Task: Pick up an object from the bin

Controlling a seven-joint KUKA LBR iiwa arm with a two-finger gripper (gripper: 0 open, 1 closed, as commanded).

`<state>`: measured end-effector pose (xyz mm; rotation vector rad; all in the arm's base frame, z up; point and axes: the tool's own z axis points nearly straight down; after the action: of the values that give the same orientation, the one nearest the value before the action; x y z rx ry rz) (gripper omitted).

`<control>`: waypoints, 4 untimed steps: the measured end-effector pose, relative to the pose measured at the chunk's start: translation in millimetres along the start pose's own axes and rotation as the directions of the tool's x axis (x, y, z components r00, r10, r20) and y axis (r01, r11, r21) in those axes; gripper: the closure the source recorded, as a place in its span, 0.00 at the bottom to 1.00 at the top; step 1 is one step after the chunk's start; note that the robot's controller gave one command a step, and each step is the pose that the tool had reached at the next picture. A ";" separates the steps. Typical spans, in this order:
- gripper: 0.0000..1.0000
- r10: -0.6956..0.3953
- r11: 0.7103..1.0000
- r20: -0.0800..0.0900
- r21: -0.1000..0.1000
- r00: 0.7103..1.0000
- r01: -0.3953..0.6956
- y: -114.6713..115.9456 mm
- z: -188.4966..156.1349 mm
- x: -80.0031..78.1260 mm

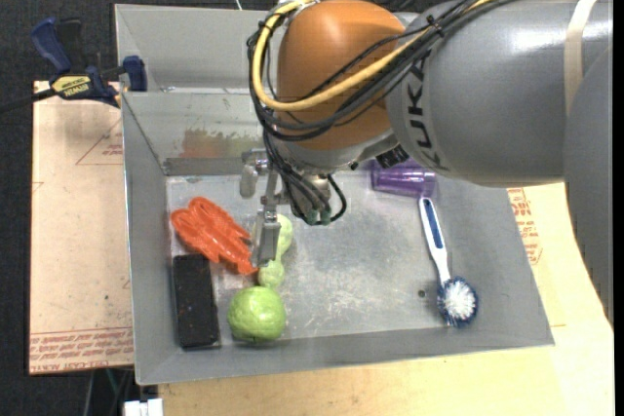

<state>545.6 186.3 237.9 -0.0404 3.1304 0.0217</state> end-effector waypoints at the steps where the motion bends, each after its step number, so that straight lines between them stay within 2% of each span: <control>1: 0.00 -0.089 0.996 -0.014 0.011 0.996 0.089 -71.7 106.4 -59.2; 2: 0.00 0.170 0.985 0.003 0.000 0.985 -0.170 -28.4 58.9 -24.9; 3: 0.00 -0.219 0.976 -0.008 0.005 0.976 0.219 9.9 131.0 -46.7; 4: 1.00 0.030 1.000 0.014 -0.002 0.999 -0.030 23.0 144.6 -23.0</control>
Offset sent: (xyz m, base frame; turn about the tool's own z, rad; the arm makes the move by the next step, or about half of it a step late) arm 0.0253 -0.0262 -0.0574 0.1716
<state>569.6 212.0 93.9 0.0074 3.1168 0.0248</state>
